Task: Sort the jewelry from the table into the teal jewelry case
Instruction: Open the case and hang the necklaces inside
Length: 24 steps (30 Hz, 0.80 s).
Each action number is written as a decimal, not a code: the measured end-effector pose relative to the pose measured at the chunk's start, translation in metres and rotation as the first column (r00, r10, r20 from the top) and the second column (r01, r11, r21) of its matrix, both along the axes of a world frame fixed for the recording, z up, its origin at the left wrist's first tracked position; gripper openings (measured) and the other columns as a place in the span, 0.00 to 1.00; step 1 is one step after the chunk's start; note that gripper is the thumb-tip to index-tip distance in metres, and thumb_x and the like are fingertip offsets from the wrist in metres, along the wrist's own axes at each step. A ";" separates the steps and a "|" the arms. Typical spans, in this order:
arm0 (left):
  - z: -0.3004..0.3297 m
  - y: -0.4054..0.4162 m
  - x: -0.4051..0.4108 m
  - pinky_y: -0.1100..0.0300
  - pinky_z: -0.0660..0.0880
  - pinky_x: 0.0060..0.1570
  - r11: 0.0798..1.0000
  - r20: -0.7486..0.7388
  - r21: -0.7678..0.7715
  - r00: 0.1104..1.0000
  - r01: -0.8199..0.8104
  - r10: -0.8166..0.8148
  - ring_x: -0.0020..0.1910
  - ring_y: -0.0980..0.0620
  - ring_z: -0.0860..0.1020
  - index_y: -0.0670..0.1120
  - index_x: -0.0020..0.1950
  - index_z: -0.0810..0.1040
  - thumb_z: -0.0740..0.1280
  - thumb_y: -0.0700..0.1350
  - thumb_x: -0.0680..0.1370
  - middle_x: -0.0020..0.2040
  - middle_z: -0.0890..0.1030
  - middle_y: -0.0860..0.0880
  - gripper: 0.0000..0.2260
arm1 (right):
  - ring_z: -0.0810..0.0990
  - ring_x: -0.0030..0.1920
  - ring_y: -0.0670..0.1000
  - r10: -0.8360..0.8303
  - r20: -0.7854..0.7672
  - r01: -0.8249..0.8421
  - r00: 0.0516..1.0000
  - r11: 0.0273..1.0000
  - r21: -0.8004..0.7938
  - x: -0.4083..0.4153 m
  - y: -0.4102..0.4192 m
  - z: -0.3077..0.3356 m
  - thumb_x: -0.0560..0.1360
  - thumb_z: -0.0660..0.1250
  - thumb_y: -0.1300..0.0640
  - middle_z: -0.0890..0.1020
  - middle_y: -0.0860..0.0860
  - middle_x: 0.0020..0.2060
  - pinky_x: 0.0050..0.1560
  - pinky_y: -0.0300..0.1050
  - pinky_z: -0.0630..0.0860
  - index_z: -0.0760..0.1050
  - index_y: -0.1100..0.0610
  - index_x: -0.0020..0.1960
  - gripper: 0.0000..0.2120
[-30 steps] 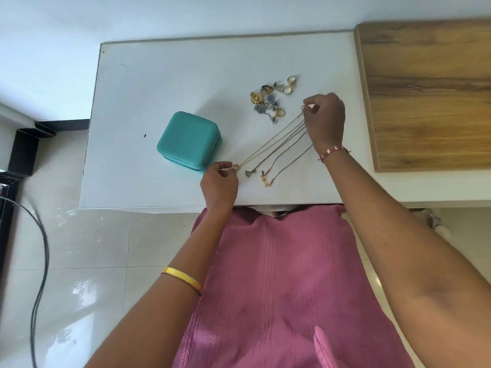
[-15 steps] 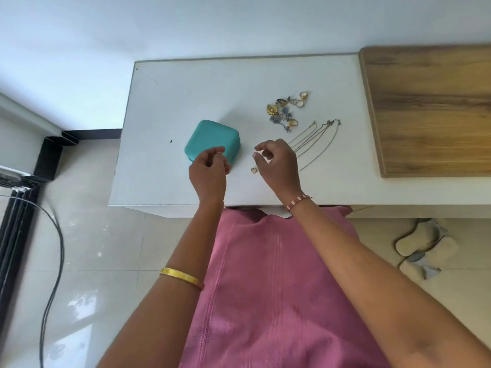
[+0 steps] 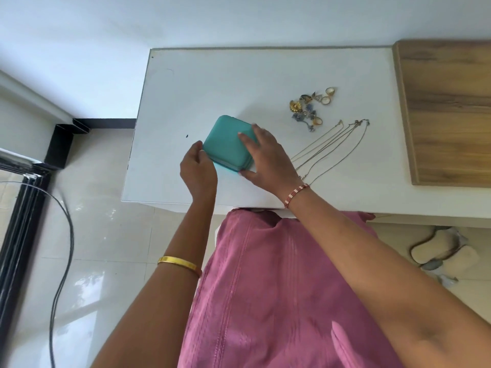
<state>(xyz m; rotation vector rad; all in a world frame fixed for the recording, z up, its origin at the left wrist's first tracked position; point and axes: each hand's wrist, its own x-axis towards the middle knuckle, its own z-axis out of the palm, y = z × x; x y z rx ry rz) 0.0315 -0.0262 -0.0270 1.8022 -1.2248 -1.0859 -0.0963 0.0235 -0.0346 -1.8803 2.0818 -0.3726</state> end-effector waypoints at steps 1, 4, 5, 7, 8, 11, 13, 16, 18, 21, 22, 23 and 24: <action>-0.001 0.002 0.000 0.59 0.68 0.66 1.000 -0.008 0.012 1.000 0.010 -0.009 0.62 0.49 0.75 0.41 0.64 0.76 0.57 0.36 0.79 0.62 0.79 0.46 0.16 | 0.60 0.71 0.61 0.003 0.000 -0.003 1.000 1.000 -0.003 -0.003 0.001 0.001 0.70 0.70 0.50 0.59 0.62 0.72 0.70 0.55 0.63 0.60 0.58 0.72 0.35; -0.001 0.010 -0.003 0.53 0.71 0.65 1.000 -0.015 0.022 1.000 0.016 -0.015 0.61 0.48 0.76 0.41 0.63 0.76 0.57 0.36 0.78 0.61 0.79 0.46 0.16 | 0.62 0.70 0.61 0.036 -0.013 -0.037 0.999 0.999 -0.017 -0.015 0.008 0.005 0.69 0.71 0.52 0.62 0.62 0.71 0.69 0.53 0.61 0.62 0.59 0.71 0.34; -0.002 0.014 -0.004 0.53 0.71 0.64 0.999 -0.016 0.028 1.000 0.019 -0.018 0.60 0.47 0.77 0.42 0.63 0.76 0.57 0.36 0.78 0.60 0.80 0.45 0.16 | 0.62 0.70 0.61 0.052 -0.019 -0.052 0.998 0.999 -0.015 -0.019 0.011 0.005 0.68 0.71 0.52 0.62 0.62 0.71 0.70 0.53 0.61 0.63 0.60 0.71 0.35; -0.003 0.024 -0.006 0.52 0.72 0.62 0.999 -0.028 0.040 0.999 0.036 -0.035 0.56 0.46 0.79 0.43 0.62 0.77 0.57 0.36 0.77 0.56 0.82 0.45 0.16 | 0.61 0.71 0.62 0.076 -0.024 -0.076 0.997 0.997 -0.005 -0.027 0.017 0.008 0.67 0.72 0.52 0.62 0.63 0.71 0.70 0.54 0.60 0.62 0.61 0.72 0.37; -0.004 0.030 -0.007 0.51 0.74 0.61 0.998 -0.051 0.049 0.998 0.046 -0.043 0.54 0.46 0.80 0.43 0.61 0.77 0.57 0.36 0.77 0.53 0.83 0.45 0.16 | 0.60 0.71 0.62 0.080 -0.023 -0.080 0.997 0.997 0.009 -0.031 0.020 0.008 0.67 0.73 0.51 0.61 0.62 0.72 0.71 0.54 0.60 0.61 0.61 0.72 0.39; -0.006 0.046 -0.011 0.50 0.75 0.59 0.994 -0.113 0.069 0.990 0.088 -0.080 0.51 0.49 0.81 0.44 0.59 0.78 0.57 0.34 0.76 0.48 0.82 0.48 0.16 | 0.57 0.73 0.60 0.083 0.016 -0.084 0.996 0.994 0.070 -0.042 0.024 0.012 0.68 0.73 0.49 0.58 0.60 0.74 0.73 0.53 0.59 0.58 0.60 0.73 0.40; -0.007 0.049 -0.012 0.53 0.75 0.58 0.991 -0.116 0.060 0.987 0.116 -0.108 0.50 0.50 0.81 0.43 0.60 0.77 0.58 0.32 0.75 0.48 0.82 0.48 0.17 | 0.56 0.74 0.58 0.088 0.057 -0.093 0.995 0.991 0.093 -0.046 0.024 0.015 0.69 0.72 0.48 0.57 0.59 0.74 0.73 0.51 0.57 0.57 0.58 0.74 0.40; -0.007 0.047 -0.010 0.68 0.75 0.50 0.984 -0.084 0.015 0.980 0.180 -0.178 0.47 0.54 0.80 0.41 0.61 0.77 0.61 0.32 0.74 0.52 0.82 0.47 0.17 | 0.59 0.74 0.57 0.063 0.126 -0.073 0.990 0.994 0.081 -0.049 0.021 0.022 0.71 0.70 0.47 0.59 0.58 0.74 0.73 0.48 0.57 0.59 0.58 0.74 0.37; -0.007 0.046 -0.009 0.77 0.72 0.43 0.976 -0.051 -0.013 0.975 0.215 -0.216 0.46 0.55 0.79 0.40 0.61 0.76 0.64 0.33 0.74 0.52 0.81 0.49 0.15 | 0.62 0.72 0.55 0.031 0.193 -0.042 0.981 0.997 0.057 -0.049 0.017 0.027 0.72 0.68 0.46 0.63 0.58 0.73 0.72 0.47 0.59 0.61 0.58 0.73 0.34; -0.009 0.042 -0.010 0.80 0.70 0.39 0.964 0.005 -0.013 0.965 0.264 -0.264 0.46 0.53 0.78 0.40 0.60 0.77 0.67 0.35 0.74 0.52 0.79 0.49 0.14 | 0.75 0.60 0.57 -0.028 0.278 0.028 0.960 1.000 0.004 -0.052 0.008 0.035 0.75 0.65 0.46 0.76 0.59 0.61 0.60 0.47 0.73 0.68 0.60 0.67 0.26; -0.011 0.040 -0.010 0.80 0.69 0.38 0.960 0.034 -0.003 0.960 0.279 -0.279 0.46 0.53 0.78 0.41 0.59 0.77 0.68 0.35 0.74 0.53 0.80 0.48 0.14 | 0.79 0.53 0.57 -0.042 0.302 0.052 0.952 0.998 -0.022 -0.054 0.003 0.038 0.76 0.64 0.46 0.80 0.59 0.54 0.52 0.48 0.77 0.70 0.60 0.63 0.22; -0.013 0.037 -0.009 0.80 0.69 0.37 0.958 0.061 0.010 0.956 0.288 -0.288 0.44 0.53 0.78 0.42 0.57 0.78 0.68 0.36 0.73 0.54 0.81 0.47 0.13 | 0.80 0.47 0.56 -0.060 0.317 0.079 0.946 0.996 -0.045 -0.057 -0.002 0.040 0.77 0.62 0.46 0.81 0.58 0.49 0.44 0.48 0.79 0.71 0.60 0.60 0.20; -0.015 0.035 -0.009 0.80 0.69 0.36 0.956 0.080 0.023 0.953 0.292 -0.292 0.43 0.54 0.78 0.43 0.56 0.79 0.69 0.36 0.73 0.53 0.82 0.46 0.12 | 0.80 0.42 0.55 -0.089 0.323 0.114 0.942 0.992 -0.060 -0.060 -0.008 0.040 0.78 0.60 0.46 0.80 0.56 0.44 0.37 0.45 0.78 0.71 0.61 0.57 0.19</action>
